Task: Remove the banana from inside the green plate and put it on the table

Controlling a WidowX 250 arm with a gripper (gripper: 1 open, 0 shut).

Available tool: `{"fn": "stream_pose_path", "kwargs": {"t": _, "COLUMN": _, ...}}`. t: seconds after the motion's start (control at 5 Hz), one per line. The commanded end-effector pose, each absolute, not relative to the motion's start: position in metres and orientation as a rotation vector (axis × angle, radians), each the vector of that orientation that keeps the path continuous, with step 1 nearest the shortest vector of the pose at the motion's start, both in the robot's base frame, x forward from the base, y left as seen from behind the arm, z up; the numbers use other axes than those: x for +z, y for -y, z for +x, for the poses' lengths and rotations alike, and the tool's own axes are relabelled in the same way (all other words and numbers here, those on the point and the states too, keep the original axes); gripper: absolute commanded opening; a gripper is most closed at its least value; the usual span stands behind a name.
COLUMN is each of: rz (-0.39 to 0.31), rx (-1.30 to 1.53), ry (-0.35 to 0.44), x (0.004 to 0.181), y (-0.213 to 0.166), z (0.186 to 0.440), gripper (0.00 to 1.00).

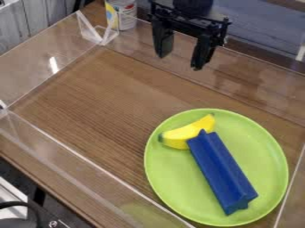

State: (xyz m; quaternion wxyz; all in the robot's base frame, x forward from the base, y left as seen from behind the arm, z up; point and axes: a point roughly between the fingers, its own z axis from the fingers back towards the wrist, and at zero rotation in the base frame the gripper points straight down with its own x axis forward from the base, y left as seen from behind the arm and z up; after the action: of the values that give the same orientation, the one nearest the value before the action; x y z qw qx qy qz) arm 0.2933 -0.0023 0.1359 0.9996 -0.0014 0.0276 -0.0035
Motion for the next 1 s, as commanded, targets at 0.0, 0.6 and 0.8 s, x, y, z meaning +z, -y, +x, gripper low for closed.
{"fn": "stream_pose_path", "kwargs": {"t": 0.0, "rz": -0.005, "rx": -0.15, "ry": -0.074, "x": 0.127, "y": 0.007, "z": 0.288, "gripper": 1.0}}
{"fn": "stream_pose_path", "kwargs": {"t": 0.6, "rz": -0.021, "rx": -0.708, "ry": -0.076, "x": 0.086, "y": 0.041, "z": 0.262, "gripper": 1.0}}
{"fn": "stream_pose_path", "kwargs": {"t": 0.8, "rz": -0.017, "rx": -0.805, "ry": -0.072, "x": 0.071, "y": 0.05, "z": 0.265, "gripper": 1.0}}
